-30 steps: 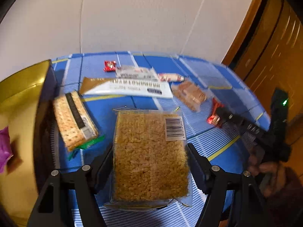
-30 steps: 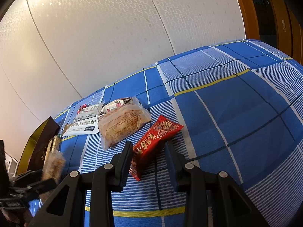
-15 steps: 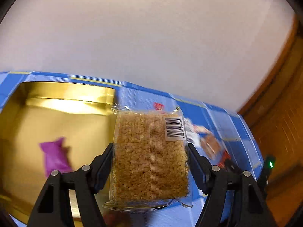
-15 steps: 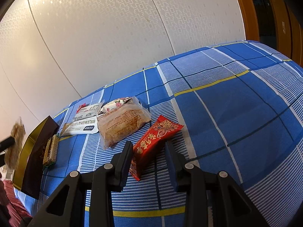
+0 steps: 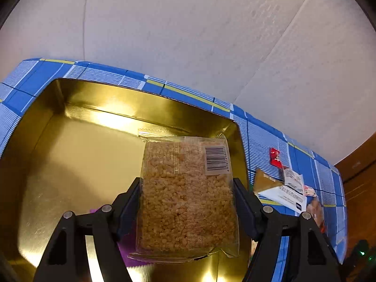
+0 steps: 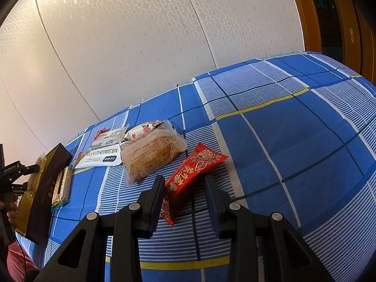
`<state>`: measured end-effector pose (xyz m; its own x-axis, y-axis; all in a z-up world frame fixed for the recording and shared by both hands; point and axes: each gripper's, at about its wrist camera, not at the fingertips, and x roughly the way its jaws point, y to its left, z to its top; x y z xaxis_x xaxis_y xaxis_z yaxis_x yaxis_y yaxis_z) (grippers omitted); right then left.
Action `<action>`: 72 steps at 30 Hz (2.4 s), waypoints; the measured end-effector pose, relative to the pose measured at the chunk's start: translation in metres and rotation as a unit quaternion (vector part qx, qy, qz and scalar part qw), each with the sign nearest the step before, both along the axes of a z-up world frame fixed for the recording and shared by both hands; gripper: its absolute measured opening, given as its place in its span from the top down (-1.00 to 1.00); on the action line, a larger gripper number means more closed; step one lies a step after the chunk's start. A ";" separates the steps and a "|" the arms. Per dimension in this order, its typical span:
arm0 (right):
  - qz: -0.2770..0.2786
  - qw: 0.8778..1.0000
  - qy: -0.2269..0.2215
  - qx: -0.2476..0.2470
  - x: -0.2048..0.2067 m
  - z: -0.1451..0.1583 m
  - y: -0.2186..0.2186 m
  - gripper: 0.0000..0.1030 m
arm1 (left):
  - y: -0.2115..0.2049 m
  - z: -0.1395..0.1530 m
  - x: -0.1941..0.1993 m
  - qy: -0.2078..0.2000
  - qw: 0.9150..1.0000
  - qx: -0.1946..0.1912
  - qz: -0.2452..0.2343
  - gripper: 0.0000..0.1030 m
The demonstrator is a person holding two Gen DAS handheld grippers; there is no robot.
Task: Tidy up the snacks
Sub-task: 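Carry the cracker bread pack into the gold tin and open the left tool, then withdraw the left tool from the gold tin, then lift the red candy wrapper with the right tool toward the gold tin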
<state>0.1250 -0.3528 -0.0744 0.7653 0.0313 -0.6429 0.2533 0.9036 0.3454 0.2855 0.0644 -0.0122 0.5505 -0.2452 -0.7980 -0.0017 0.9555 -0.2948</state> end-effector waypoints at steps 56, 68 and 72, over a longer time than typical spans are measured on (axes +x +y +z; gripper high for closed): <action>-0.035 0.996 0.073 0.021 0.015 0.007 0.000 0.29 | -0.119 -0.023 -0.239 -0.112 0.972 0.115 -0.169 -0.72; -0.045 0.996 0.080 -0.004 0.016 0.007 0.007 0.32 | -0.112 -0.048 -0.246 -0.116 0.975 0.093 -0.165 -0.77; -0.038 0.995 0.086 -0.018 0.020 0.010 0.012 0.40 | -0.109 -0.051 -0.247 -0.130 0.975 0.083 -0.163 -0.86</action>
